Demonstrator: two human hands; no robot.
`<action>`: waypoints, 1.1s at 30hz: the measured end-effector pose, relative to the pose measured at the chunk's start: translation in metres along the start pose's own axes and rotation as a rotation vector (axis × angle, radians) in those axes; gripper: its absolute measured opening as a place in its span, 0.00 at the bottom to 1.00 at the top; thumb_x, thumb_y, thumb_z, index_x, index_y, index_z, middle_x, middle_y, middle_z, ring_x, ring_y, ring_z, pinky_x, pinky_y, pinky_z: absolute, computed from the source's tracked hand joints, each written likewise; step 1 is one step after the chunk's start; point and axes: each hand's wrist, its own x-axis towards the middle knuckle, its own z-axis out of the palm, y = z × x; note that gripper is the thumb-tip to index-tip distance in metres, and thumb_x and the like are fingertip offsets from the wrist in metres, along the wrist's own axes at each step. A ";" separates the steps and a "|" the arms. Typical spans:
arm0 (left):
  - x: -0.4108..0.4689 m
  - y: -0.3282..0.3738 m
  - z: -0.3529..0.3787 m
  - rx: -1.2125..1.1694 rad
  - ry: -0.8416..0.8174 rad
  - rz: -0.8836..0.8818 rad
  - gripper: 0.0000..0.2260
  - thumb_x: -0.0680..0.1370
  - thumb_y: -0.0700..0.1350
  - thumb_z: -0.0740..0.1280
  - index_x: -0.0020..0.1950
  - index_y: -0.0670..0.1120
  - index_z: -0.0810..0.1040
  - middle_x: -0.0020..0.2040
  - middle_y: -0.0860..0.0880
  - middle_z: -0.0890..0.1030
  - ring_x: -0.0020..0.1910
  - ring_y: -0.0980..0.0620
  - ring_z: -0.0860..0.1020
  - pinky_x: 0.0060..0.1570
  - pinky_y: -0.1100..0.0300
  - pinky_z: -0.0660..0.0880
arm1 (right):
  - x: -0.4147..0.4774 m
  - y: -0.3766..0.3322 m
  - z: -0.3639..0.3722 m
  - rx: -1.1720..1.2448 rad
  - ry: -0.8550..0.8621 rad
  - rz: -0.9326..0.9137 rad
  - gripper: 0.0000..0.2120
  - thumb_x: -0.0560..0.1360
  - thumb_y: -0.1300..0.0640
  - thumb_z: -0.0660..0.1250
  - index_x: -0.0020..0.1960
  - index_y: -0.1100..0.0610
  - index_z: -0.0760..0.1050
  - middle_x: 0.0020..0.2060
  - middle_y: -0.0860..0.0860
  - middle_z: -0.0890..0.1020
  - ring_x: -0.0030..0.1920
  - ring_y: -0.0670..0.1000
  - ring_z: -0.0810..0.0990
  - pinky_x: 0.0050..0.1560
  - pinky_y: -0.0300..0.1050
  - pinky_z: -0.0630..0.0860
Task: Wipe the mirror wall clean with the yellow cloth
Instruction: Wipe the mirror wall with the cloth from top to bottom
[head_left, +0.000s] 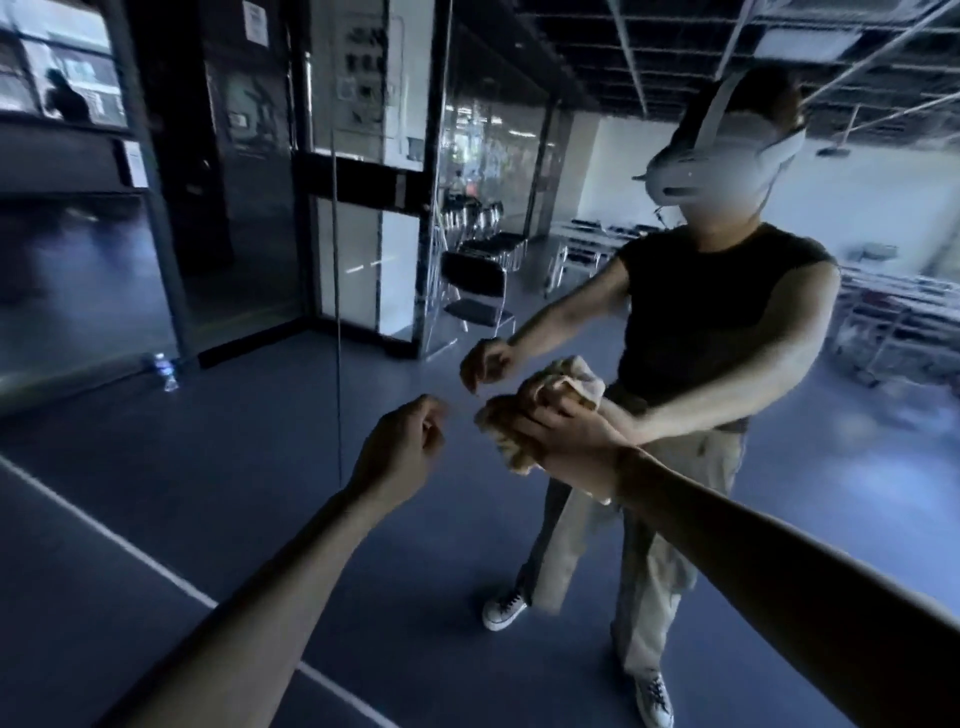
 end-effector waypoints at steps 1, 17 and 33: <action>0.003 -0.004 -0.007 0.000 0.020 0.007 0.11 0.76 0.36 0.62 0.57 0.43 0.76 0.53 0.47 0.80 0.51 0.49 0.79 0.51 0.56 0.76 | 0.017 0.010 -0.009 0.019 0.051 0.028 0.20 0.70 0.48 0.55 0.55 0.44 0.81 0.52 0.42 0.82 0.53 0.46 0.78 0.48 0.43 0.79; 0.032 -0.071 -0.075 0.006 0.026 0.039 0.11 0.75 0.36 0.64 0.56 0.44 0.76 0.51 0.48 0.81 0.49 0.50 0.79 0.50 0.50 0.76 | 0.113 -0.047 0.006 0.031 0.169 -0.013 0.28 0.65 0.61 0.64 0.66 0.54 0.71 0.62 0.52 0.74 0.58 0.59 0.70 0.47 0.58 0.76; 0.035 -0.138 -0.112 -0.009 0.047 -0.035 0.10 0.75 0.33 0.62 0.50 0.43 0.80 0.51 0.48 0.82 0.50 0.51 0.79 0.51 0.59 0.75 | 0.218 -0.099 0.031 0.301 0.286 0.158 0.20 0.68 0.58 0.59 0.57 0.52 0.81 0.58 0.48 0.71 0.57 0.56 0.68 0.44 0.52 0.75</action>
